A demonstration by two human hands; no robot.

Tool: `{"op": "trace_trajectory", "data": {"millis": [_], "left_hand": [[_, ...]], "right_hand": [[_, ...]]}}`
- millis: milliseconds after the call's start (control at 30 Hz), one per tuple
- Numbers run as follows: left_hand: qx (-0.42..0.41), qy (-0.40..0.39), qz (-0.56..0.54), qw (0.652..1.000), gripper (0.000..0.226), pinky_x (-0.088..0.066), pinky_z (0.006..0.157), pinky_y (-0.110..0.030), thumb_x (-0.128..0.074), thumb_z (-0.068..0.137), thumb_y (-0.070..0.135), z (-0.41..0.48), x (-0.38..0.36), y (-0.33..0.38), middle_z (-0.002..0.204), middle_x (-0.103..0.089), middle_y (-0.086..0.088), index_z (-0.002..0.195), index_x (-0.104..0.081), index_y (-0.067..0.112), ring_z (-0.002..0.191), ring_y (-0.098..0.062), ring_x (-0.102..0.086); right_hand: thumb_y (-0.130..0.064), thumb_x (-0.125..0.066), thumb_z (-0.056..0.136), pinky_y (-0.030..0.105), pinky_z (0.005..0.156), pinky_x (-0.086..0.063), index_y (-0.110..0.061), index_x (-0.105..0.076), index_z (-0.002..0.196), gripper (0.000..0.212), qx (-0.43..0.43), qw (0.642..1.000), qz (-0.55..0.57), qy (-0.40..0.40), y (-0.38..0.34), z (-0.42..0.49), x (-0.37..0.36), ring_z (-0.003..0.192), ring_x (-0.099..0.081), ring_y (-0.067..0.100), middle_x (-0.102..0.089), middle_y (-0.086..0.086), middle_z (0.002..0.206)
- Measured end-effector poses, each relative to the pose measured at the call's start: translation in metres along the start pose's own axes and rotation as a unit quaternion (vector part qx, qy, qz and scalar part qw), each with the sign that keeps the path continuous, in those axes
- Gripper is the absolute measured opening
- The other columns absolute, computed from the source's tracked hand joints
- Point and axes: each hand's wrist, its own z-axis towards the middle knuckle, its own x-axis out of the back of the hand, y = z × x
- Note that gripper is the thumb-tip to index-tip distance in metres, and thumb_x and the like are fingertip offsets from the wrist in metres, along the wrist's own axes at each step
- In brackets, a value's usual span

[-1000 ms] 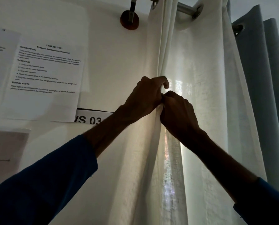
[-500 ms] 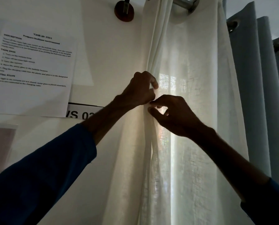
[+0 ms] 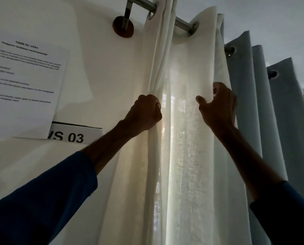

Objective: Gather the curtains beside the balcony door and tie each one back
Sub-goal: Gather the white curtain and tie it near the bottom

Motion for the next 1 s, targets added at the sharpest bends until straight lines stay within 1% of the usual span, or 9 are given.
{"op": "trace_trajectory", "data": {"millis": [100, 200, 267, 367, 500, 600, 700, 833, 1000], "left_hand": [[-0.021, -0.005, 0.0, 1.0, 0.025, -0.059, 0.078, -0.032, -0.047, 0.091, 0.011, 0.0, 0.0, -0.001, 0.096, -0.073, -0.004, 0.1, -0.071, 0.009, 0.078, -0.013, -0.068], [-0.041, 0.001, -0.007, 0.999, 0.024, -0.052, 0.063, -0.023, -0.049, 0.094, 0.004, -0.004, 0.002, -0.003, 0.091, -0.072, -0.003, 0.107, -0.069, 0.009, 0.056, -0.004, -0.055], [-0.056, 0.0, -0.005, 0.998, 0.024, -0.046, 0.058, -0.021, -0.049, 0.095, 0.004, -0.008, 0.005, -0.005, 0.083, -0.069, -0.003, 0.111, -0.066, 0.008, 0.051, -0.004, -0.051], [-0.08, -0.003, 0.001, 0.997, 0.024, -0.056, 0.064, -0.037, -0.053, 0.094, 0.009, -0.012, 0.012, -0.011, 0.083, -0.069, -0.005, 0.117, -0.06, 0.01, 0.058, -0.014, -0.061], [-0.081, -0.006, 0.016, 0.997, 0.026, -0.06, 0.075, -0.04, -0.058, 0.096, 0.013, -0.014, 0.022, -0.017, 0.093, -0.071, -0.009, 0.122, -0.058, 0.011, 0.072, -0.023, -0.069], [-0.078, -0.015, 0.022, 0.997, 0.03, -0.057, 0.086, -0.036, -0.063, 0.095, 0.013, -0.017, 0.034, -0.022, 0.112, -0.07, -0.015, 0.124, -0.057, 0.006, 0.095, -0.032, -0.071], [-0.05, -0.016, 0.052, 0.997, 0.028, -0.05, 0.09, -0.024, -0.061, 0.095, 0.007, -0.017, 0.046, -0.021, 0.112, -0.07, -0.019, 0.122, -0.06, -0.001, 0.1, -0.036, -0.068], [-0.009, -0.039, 0.08, 0.996, 0.027, -0.026, 0.078, -0.011, -0.056, 0.096, 0.003, -0.012, 0.052, -0.014, 0.119, -0.067, -0.023, 0.12, -0.061, -0.008, 0.111, -0.039, -0.062], [-0.04, -0.029, 0.085, 0.995, 0.026, -0.033, 0.082, -0.011, -0.057, 0.096, 0.003, -0.016, 0.055, -0.007, 0.117, -0.069, -0.019, 0.12, -0.062, -0.005, 0.107, -0.037, -0.065]], "right_hand": [[-0.022, -0.075, 0.09, 0.024, 0.087, -0.047, -0.009, -0.066, 0.095, 0.017, 0.031, 0.999, 0.007, 0.029, -0.005, -0.005, -0.005, 0.084, -0.067, 0.019, -0.07, 0.003, 0.09], [-0.014, -0.072, 0.091, 0.01, 0.062, -0.037, -0.011, -0.054, 0.065, 0.031, 0.049, 0.998, 0.029, 0.039, -0.014, -0.013, -0.009, 0.052, -0.048, 0.002, -0.051, -0.01, 0.057], [-0.015, -0.071, 0.091, 0.016, 0.061, -0.043, -0.007, -0.06, 0.067, 0.028, 0.059, 0.997, 0.03, 0.029, -0.019, -0.016, -0.016, 0.053, -0.053, 0.007, -0.057, -0.006, 0.059], [-0.017, -0.069, 0.09, 0.035, 0.073, -0.053, -0.007, -0.073, 0.086, 0.011, 0.06, 0.997, 0.046, 0.007, -0.032, -0.018, -0.032, 0.07, -0.066, 0.024, -0.072, 0.005, 0.083], [-0.011, -0.07, 0.09, 0.03, 0.075, -0.048, -0.011, -0.076, 0.105, 0.016, 0.065, 0.991, 0.112, -0.024, -0.062, -0.024, -0.046, 0.084, -0.071, 0.025, -0.073, 0.005, 0.097], [-0.007, -0.07, 0.084, 0.039, 0.07, -0.055, 0.002, -0.072, 0.092, 0.013, 0.124, 0.982, 0.138, -0.022, -0.09, -0.028, -0.05, 0.079, -0.07, 0.033, -0.071, 0.015, 0.09], [-0.004, -0.069, 0.074, 0.045, 0.062, -0.054, 0.007, -0.067, 0.081, 0.013, 0.161, 0.978, 0.13, -0.018, -0.115, -0.029, -0.055, 0.071, -0.064, 0.035, -0.066, 0.017, 0.081], [0.005, -0.064, 0.07, 0.042, 0.056, -0.051, 0.008, -0.064, 0.073, 0.004, 0.201, 0.97, 0.136, -0.016, -0.137, -0.025, -0.055, 0.065, -0.06, 0.035, -0.061, 0.017, 0.074], [-0.009, -0.068, 0.073, 0.043, 0.061, -0.053, 0.002, -0.07, 0.081, 0.015, 0.184, 0.975, 0.114, -0.044, -0.112, -0.023, -0.047, 0.07, -0.063, 0.031, -0.064, 0.013, 0.077]]}}
